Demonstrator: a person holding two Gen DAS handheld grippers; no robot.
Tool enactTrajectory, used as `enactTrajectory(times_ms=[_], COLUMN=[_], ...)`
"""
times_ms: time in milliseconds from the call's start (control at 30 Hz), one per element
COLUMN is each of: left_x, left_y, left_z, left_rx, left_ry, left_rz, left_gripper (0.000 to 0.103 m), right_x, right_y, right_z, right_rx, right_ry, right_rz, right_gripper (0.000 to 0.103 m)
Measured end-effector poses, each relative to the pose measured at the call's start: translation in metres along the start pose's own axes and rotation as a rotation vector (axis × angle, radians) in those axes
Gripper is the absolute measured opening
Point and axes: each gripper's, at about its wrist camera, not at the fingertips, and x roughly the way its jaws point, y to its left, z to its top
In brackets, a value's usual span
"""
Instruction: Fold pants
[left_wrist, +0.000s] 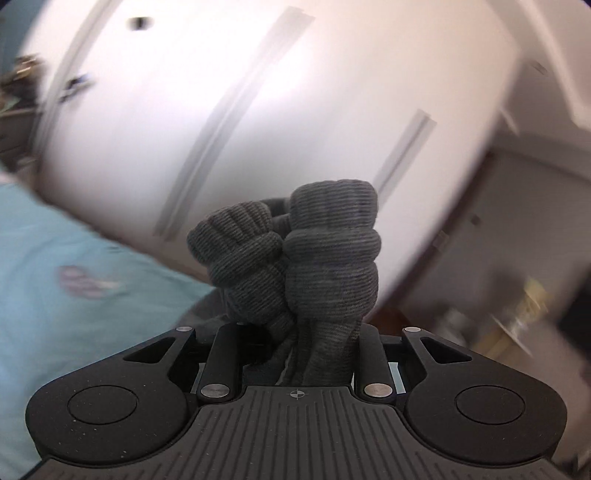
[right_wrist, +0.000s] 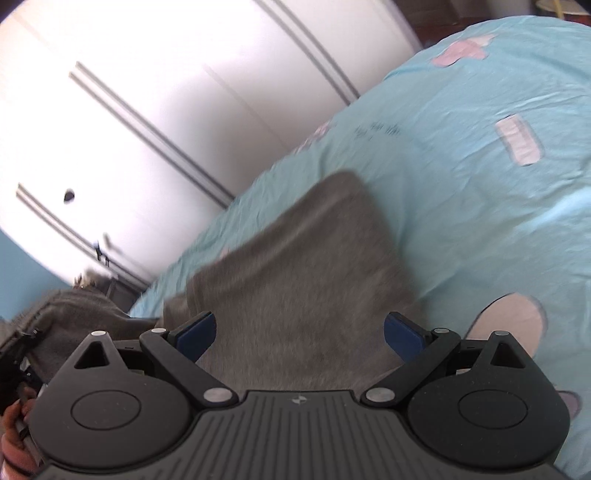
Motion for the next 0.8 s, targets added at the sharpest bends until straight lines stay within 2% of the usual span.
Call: enactTrajectory(times_ms=[67, 133, 200, 267, 300, 333, 367, 400, 433, 467, 500, 567, 633, 700, 800], left_x=[0.024, 0.056, 0.090, 0.123, 0.137, 0.141, 0.133, 0.125, 0.118, 0.108, 0.099, 0.082, 0.067, 0.058, 0.038], left_y=[-0.049, -0.090, -0.120, -0.141, -0.148, -0.155, -0.166, -0.171, -0.173, -0.177, -0.172, -0.152, -0.129, -0.099, -0.049], left_z=[-0.022, -0.059, -0.109, -0.162, -0.189, -0.211, -0.227, -0.234, -0.236, -0.233, -0.223, -0.198, -0.175, -0.146, -0.112], left_rx=[0.109, 0.196, 0.252, 0.326, 0.372, 0.459, 0.607, 0.709, 0.761, 0.762, 0.716, 0.588, 0.472, 0.357, 0.179], left_ry=[0.059, 0.156, 0.263, 0.426, 0.518, 0.554, 0.500, 0.455, 0.451, 0.459, 0.467, 0.483, 0.463, 0.451, 0.414], left_rz=[-0.061, -0.088, -0.053, -0.016, 0.007, 0.026, 0.042, 0.046, 0.035, 0.017, -0.012, -0.062, -0.058, -0.054, 0.008], left_gripper=[0.027, 0.029, 0.032, 0.038, 0.043, 0.044, 0.046, 0.056, 0.070, 0.073, 0.074, 0.084, 0.090, 0.090, 0.094], right_x=[-0.008, -0.015, -0.020, -0.022, -0.020, -0.018, -0.016, -0.015, -0.014, -0.013, -0.012, -0.008, -0.002, 0.007, 0.024], right_y=[-0.008, -0.017, -0.025, -0.032, -0.035, -0.038, -0.042, -0.046, -0.048, -0.049, -0.050, -0.048, -0.045, -0.041, -0.032], right_z=[0.004, 0.008, 0.009, 0.008, 0.007, 0.007, 0.007, 0.006, 0.005, 0.005, 0.005, 0.007, 0.009, 0.010, 0.012], right_rx=[0.035, 0.070, 0.097, 0.105, 0.107, 0.114, 0.128, 0.145, 0.159, 0.164, 0.160, 0.142, 0.147, 0.172, 0.191], right_ry=[-0.035, -0.059, -0.072, -0.074, -0.067, -0.059, -0.048, -0.038, -0.030, -0.024, -0.018, -0.001, 0.016, 0.043, 0.101], right_rz=[0.005, 0.008, 0.014, 0.012, 0.003, -0.004, -0.004, 0.002, 0.019, 0.038, 0.055, 0.083, 0.105, 0.134, 0.168], right_gripper=[0.098, 0.098, 0.098, 0.098, 0.098, 0.098, 0.098, 0.098, 0.098, 0.098, 0.098, 0.098, 0.098, 0.098, 0.098])
